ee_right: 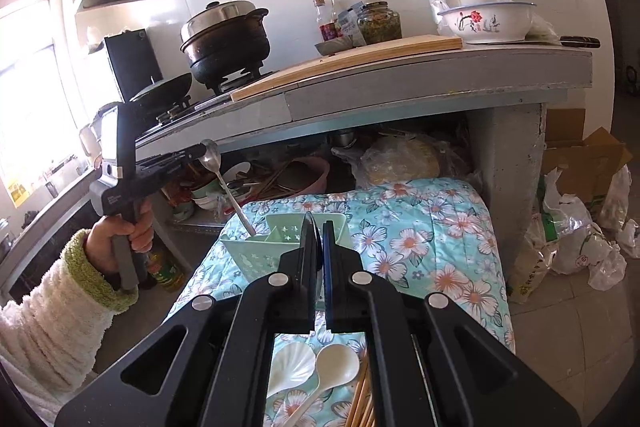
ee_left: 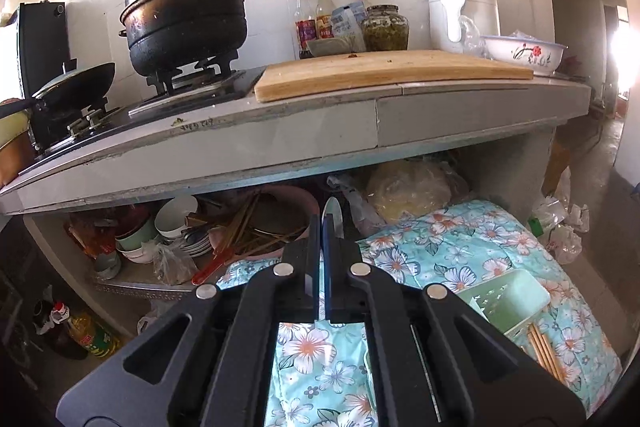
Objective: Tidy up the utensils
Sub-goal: 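Lift the metal spoons and lower them into the green holder, opening both tools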
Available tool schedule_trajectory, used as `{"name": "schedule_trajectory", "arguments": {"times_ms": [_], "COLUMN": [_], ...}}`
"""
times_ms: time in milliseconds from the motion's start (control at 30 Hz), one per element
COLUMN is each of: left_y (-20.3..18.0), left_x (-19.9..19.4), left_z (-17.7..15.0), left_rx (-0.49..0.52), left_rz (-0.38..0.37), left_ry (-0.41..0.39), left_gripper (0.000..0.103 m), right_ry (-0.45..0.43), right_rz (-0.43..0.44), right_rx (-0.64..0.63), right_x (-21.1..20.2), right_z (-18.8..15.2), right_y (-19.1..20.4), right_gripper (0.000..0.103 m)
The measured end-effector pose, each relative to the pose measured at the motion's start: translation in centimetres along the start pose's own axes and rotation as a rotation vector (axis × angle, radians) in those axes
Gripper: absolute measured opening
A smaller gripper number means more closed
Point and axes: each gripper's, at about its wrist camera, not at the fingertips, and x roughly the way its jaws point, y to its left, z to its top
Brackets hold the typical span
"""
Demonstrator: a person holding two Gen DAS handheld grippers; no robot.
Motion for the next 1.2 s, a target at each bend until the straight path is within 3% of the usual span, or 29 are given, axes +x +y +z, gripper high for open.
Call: {"name": "schedule_trajectory", "arguments": {"times_ms": [300,667,900,1200], "left_y": [-1.3,-0.6,0.0,2.2], "left_x": [3.9,4.7,3.7,-0.3], "left_z": [-4.4,-6.9,-6.9,-8.1], "left_rx": [0.026,-0.038,-0.077,-0.144], "left_rz": [-0.05,-0.135,-0.154,-0.149], "left_ry": [0.111,0.182,0.163,0.106], "left_gripper": [0.001,0.011,0.022,0.035], "right_ry": [-0.015,-0.143,-0.229,-0.173], "right_rz": [-0.017,-0.041,-0.125,-0.256], "right_rx": [0.004,-0.042,-0.118,-0.331], "right_x": [0.4,2.0,5.3,11.9], "right_z": [0.8,6.8,10.0,8.3], "right_y": [-1.4,-0.8,0.6,2.8], "right_gripper": [0.003,0.003,0.003,0.003]}}
